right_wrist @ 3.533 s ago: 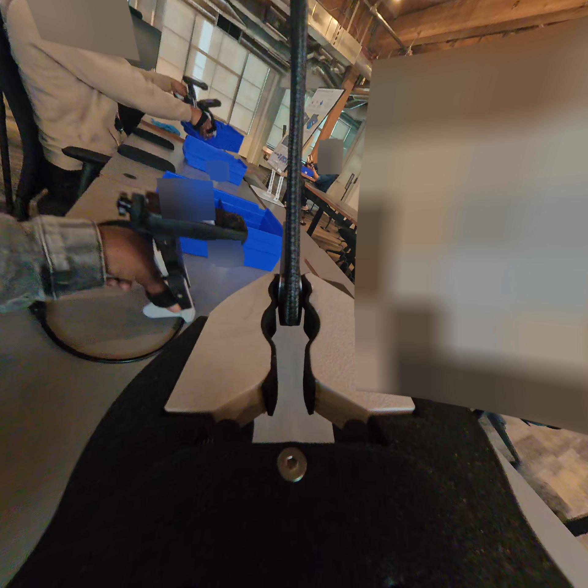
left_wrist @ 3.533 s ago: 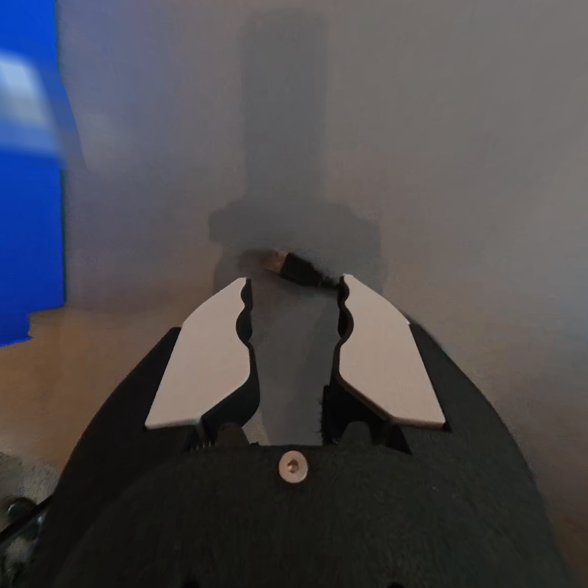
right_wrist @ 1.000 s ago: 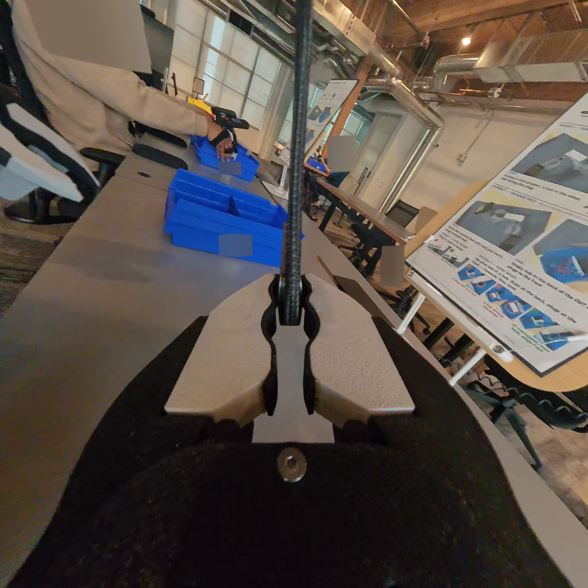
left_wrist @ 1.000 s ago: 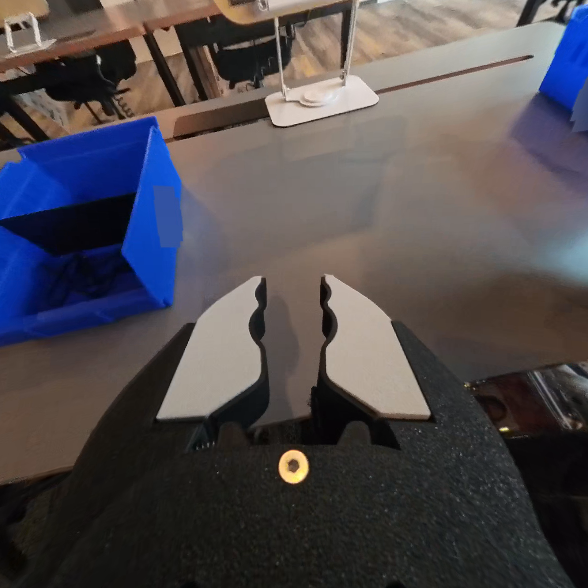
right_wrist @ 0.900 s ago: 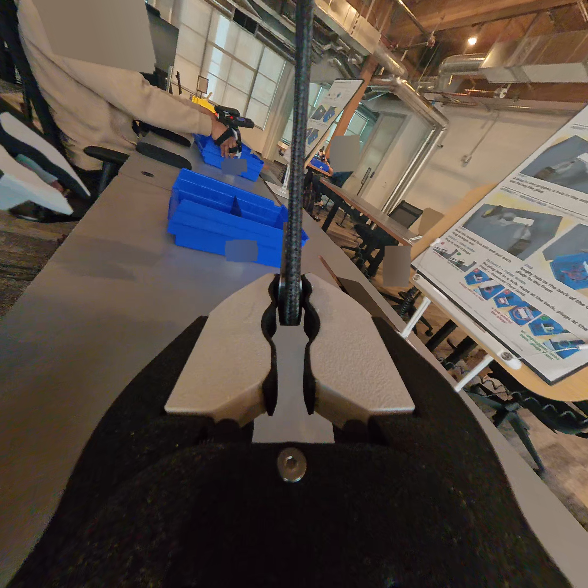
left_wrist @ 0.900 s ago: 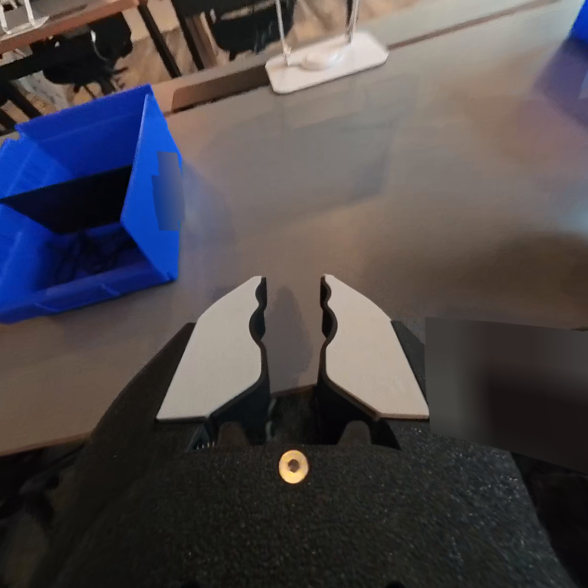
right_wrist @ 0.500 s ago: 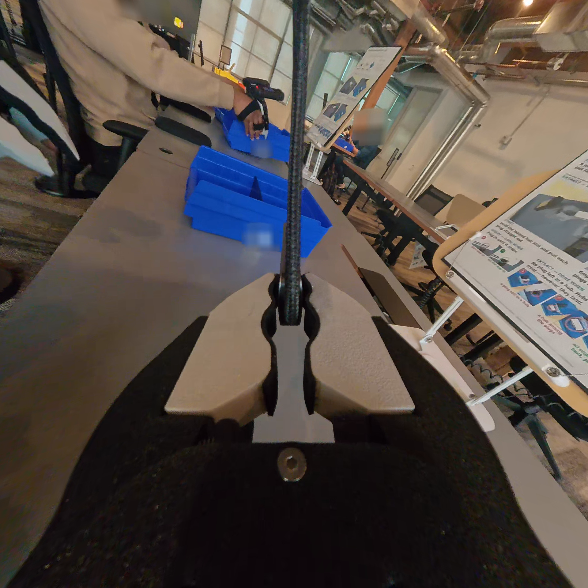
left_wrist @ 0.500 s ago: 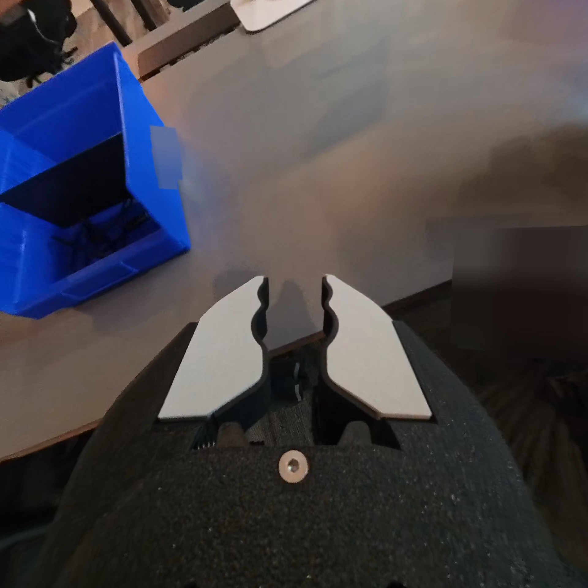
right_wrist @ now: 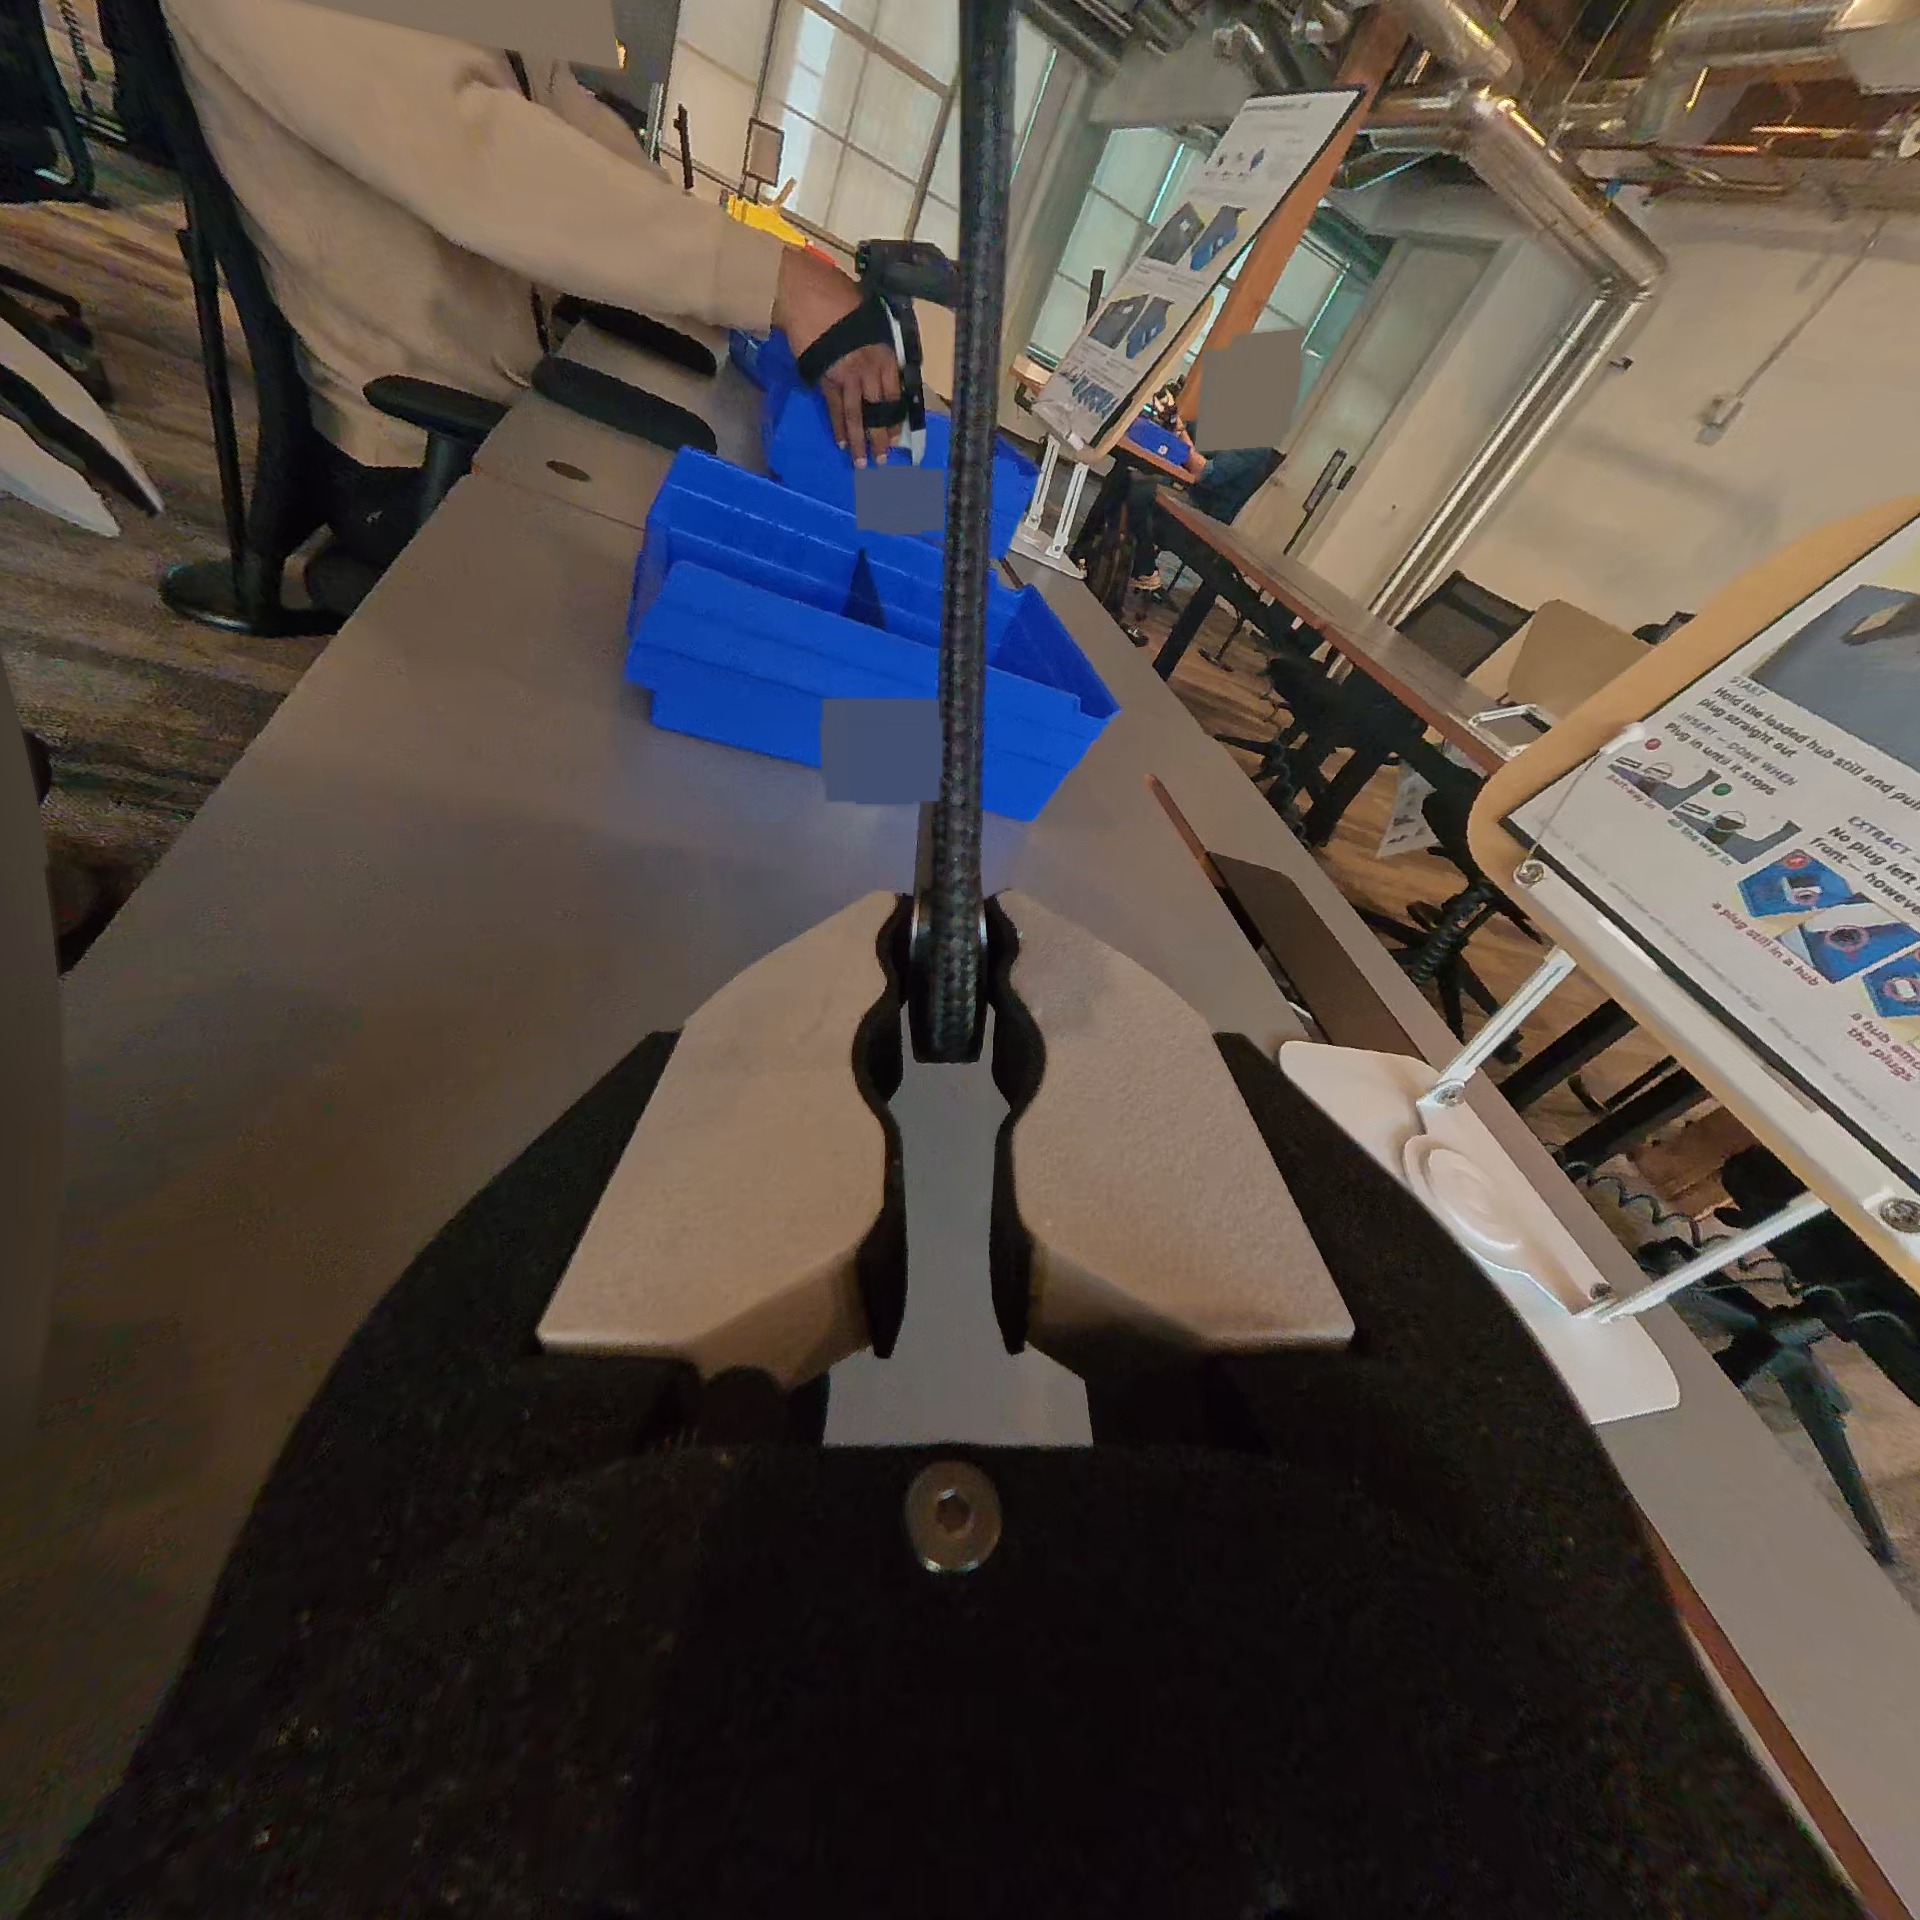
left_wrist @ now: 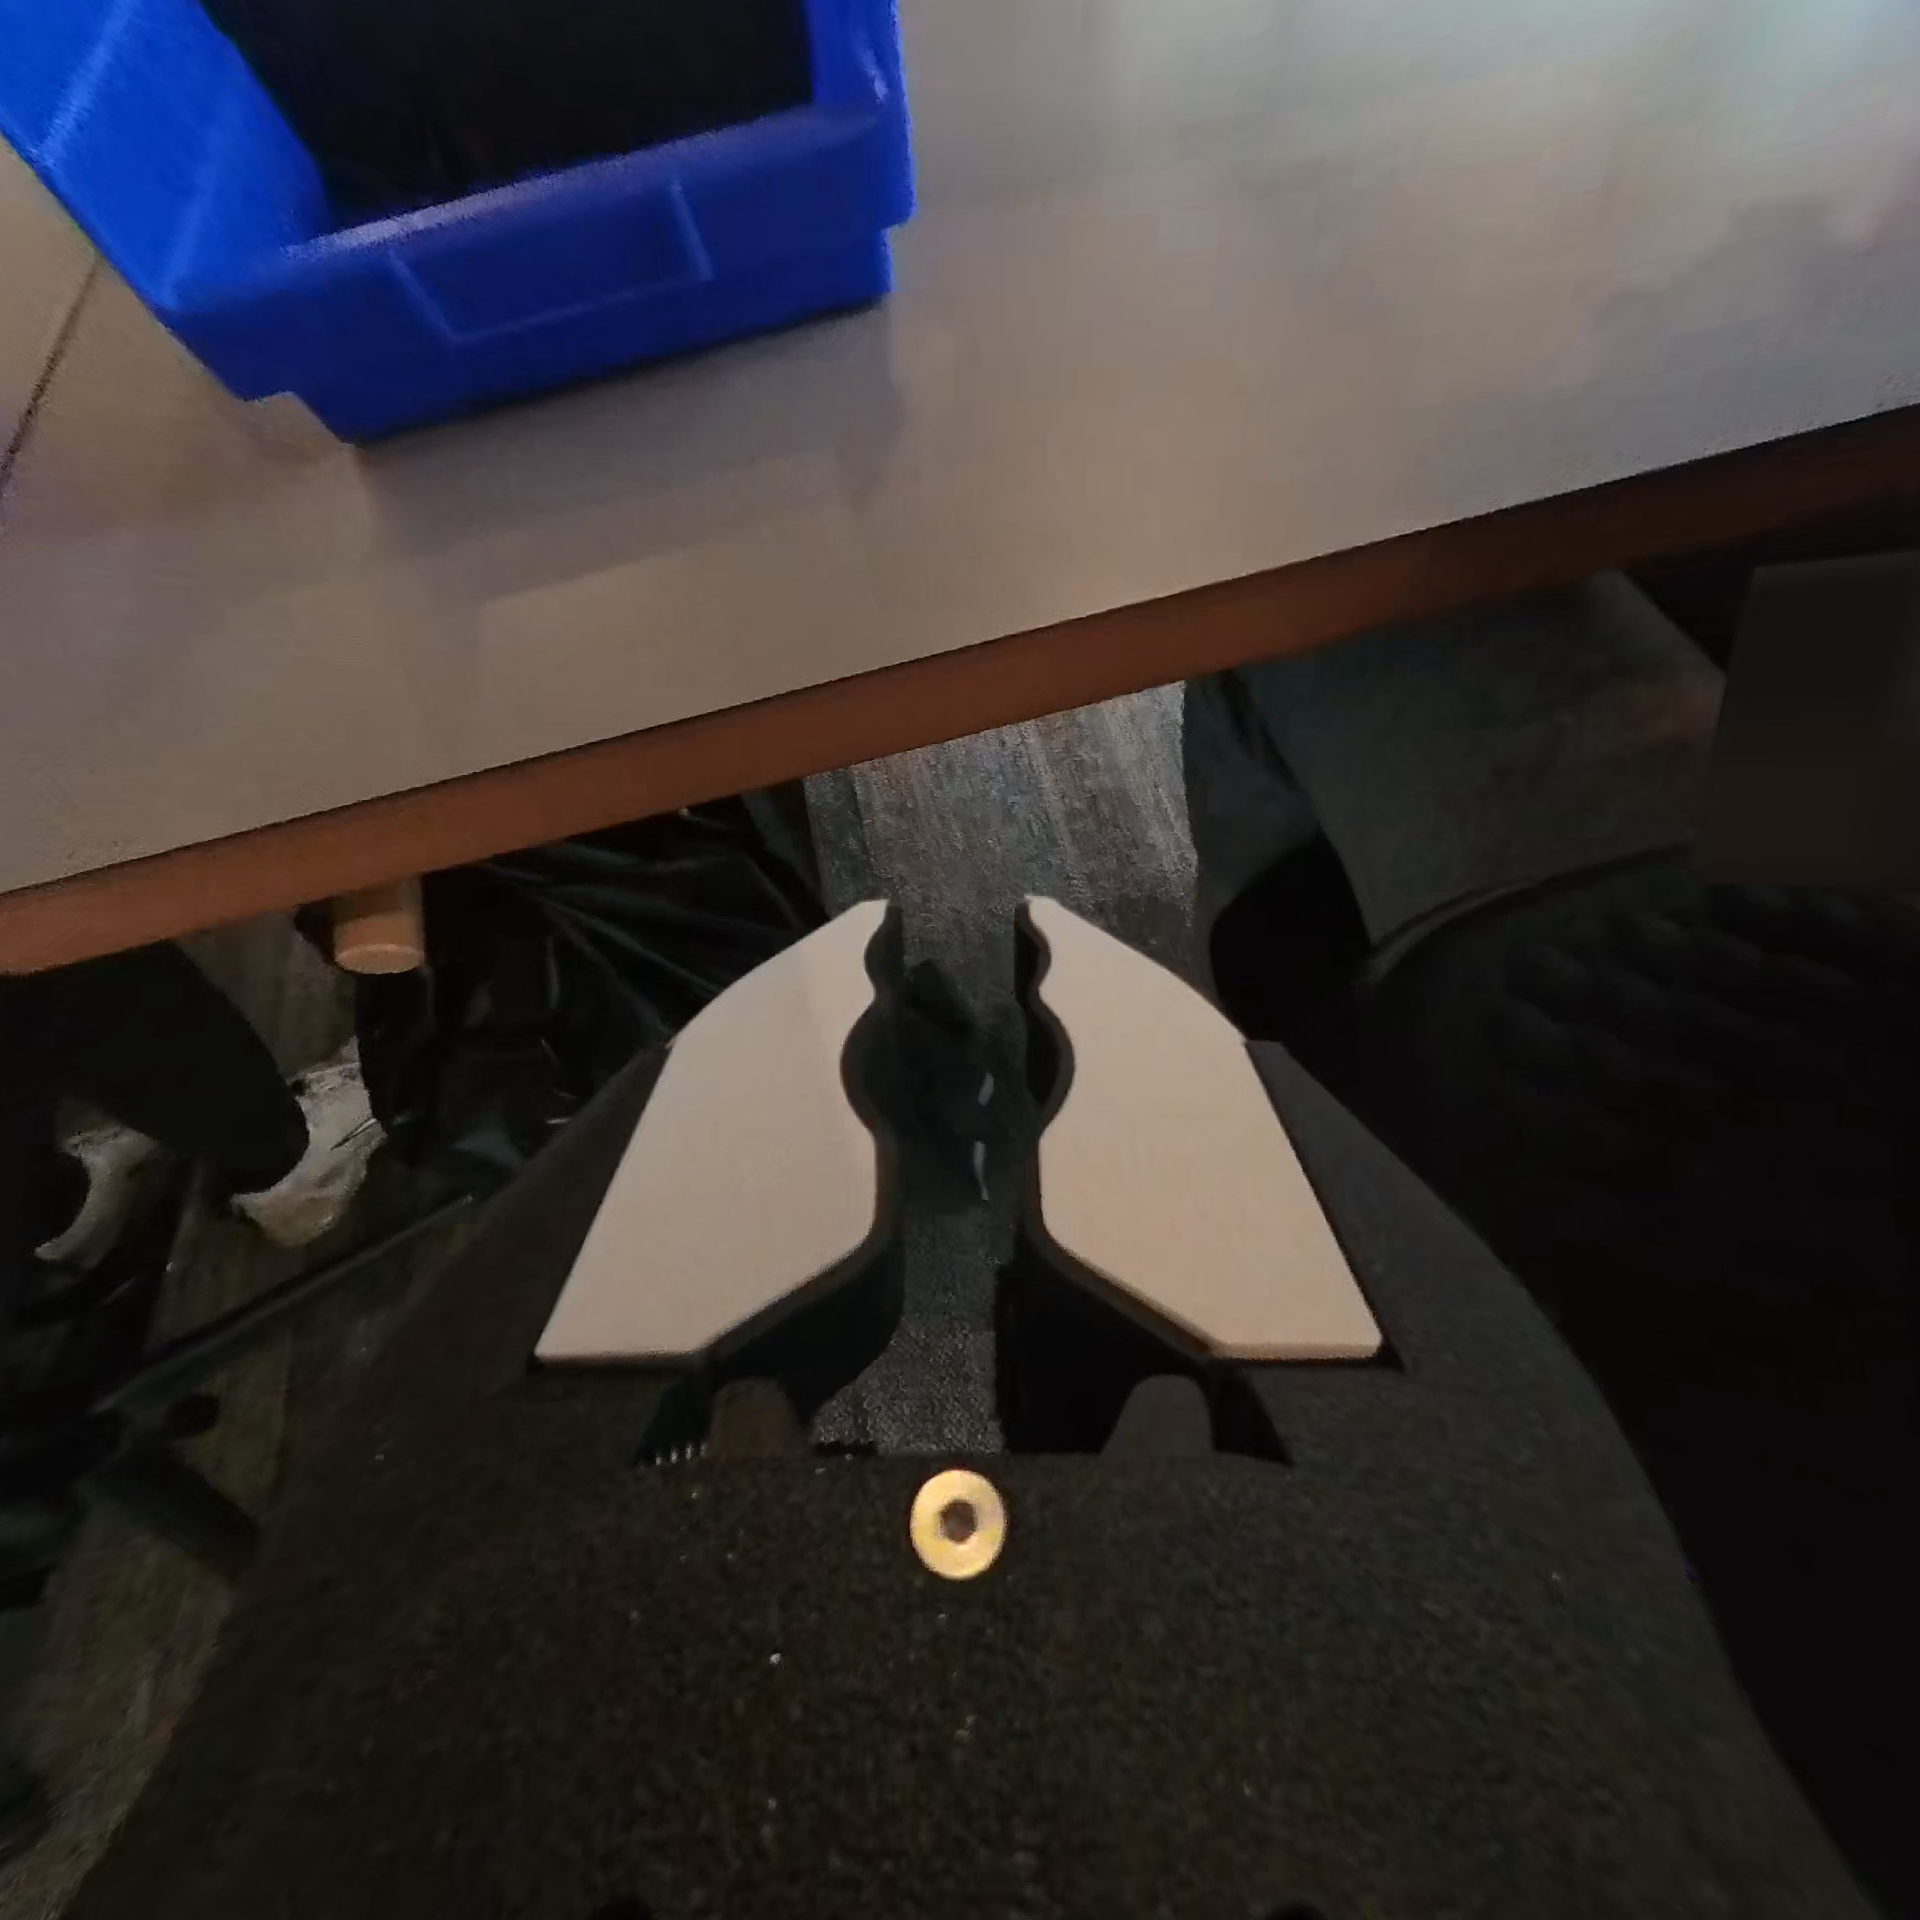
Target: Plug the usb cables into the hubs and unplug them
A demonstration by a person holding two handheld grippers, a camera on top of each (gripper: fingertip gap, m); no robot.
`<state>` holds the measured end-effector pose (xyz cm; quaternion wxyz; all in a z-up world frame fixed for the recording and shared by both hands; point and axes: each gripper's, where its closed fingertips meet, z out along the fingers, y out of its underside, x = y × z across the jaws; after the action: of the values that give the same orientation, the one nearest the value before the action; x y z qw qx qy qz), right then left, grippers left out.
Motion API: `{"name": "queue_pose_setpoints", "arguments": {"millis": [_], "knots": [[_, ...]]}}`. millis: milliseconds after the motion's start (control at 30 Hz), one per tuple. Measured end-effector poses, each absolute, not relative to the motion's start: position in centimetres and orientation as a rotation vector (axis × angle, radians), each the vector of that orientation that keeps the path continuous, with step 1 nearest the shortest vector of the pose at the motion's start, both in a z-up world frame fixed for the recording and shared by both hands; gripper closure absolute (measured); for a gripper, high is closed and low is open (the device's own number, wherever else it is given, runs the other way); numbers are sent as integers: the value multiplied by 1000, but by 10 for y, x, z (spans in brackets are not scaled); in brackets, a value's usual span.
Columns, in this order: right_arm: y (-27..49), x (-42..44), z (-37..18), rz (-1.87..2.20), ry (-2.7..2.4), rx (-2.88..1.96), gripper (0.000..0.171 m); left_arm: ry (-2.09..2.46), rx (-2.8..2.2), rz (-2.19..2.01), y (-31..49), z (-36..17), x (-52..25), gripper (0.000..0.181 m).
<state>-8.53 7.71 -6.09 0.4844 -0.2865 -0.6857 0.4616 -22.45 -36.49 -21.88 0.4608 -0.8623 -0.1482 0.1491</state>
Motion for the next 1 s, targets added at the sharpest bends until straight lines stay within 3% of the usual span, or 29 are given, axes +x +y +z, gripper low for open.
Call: {"name": "queue_pose_setpoints", "arguments": {"millis": [200, 400, 733, 1000], "knots": [[73, -93, -71, 1080, -1698, -697, 160, -373, -2101, 413, -375, -244, -241, 159], [73, -114, -91, 997, -1717, -743, 160, -446, -2095, 395, -410, -313, -252, 158], [61, -153, -117, 889, -1658, -922, 160, -712, -2148, 357, -493, -475, -258, 154], [45, -159, -116, 844, -1664, -1033, 160, -868, -2179, 126, -497, -625, -231, 148]]}}
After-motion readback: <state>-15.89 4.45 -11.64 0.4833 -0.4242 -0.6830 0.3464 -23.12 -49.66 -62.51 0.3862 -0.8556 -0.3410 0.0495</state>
